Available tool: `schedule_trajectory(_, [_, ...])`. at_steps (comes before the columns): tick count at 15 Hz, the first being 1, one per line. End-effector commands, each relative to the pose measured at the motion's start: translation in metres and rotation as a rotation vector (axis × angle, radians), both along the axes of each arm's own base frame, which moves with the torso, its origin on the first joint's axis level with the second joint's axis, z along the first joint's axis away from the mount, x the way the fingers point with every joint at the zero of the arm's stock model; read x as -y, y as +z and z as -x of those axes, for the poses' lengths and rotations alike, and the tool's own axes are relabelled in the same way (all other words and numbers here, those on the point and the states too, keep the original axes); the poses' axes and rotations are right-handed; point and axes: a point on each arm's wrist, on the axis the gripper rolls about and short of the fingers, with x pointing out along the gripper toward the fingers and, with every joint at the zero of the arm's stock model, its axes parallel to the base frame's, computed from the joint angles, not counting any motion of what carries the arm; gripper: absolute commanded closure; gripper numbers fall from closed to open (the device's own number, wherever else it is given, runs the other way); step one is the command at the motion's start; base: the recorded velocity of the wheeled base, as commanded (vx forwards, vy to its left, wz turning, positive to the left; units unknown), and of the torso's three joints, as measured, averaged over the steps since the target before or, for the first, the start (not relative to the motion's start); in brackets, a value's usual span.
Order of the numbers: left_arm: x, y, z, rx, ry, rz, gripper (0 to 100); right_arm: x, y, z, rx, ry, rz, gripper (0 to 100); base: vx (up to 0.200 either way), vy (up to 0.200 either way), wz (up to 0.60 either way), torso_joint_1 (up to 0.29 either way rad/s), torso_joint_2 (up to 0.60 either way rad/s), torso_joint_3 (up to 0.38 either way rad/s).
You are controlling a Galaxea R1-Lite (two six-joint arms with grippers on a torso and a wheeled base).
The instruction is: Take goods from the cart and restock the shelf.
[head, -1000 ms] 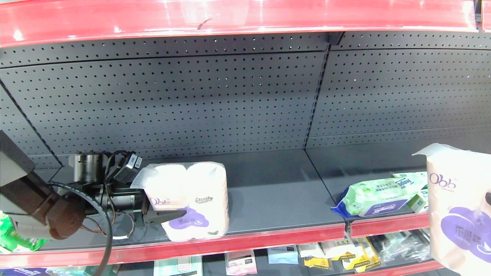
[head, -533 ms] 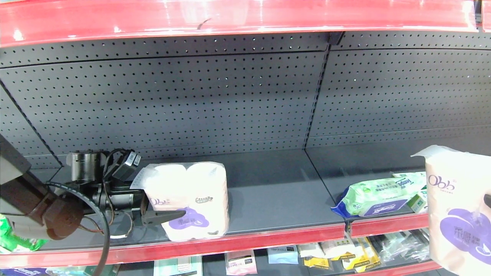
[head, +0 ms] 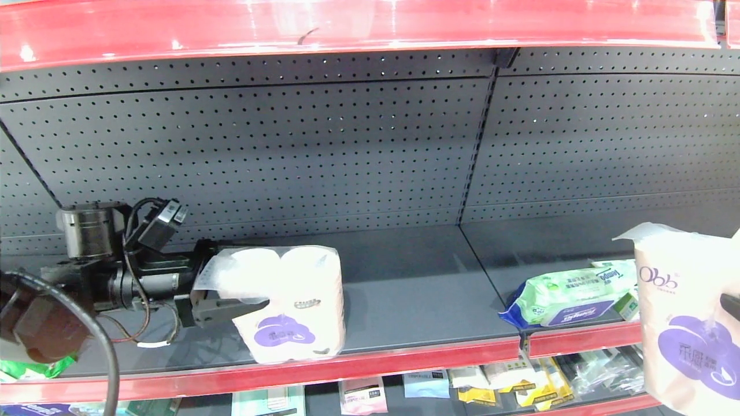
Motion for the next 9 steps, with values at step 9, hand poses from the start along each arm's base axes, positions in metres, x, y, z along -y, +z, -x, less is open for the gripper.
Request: schedule_trajectory(9, [-0.007, 0.072, 0.005, 0.112, 0.038, 0.046, 0, 0.0, 0.001, -0.004, -0.011, 0.001, 0.003, 100, 0.0, 0.0, 0.0, 0.0, 0.0, 0.0])
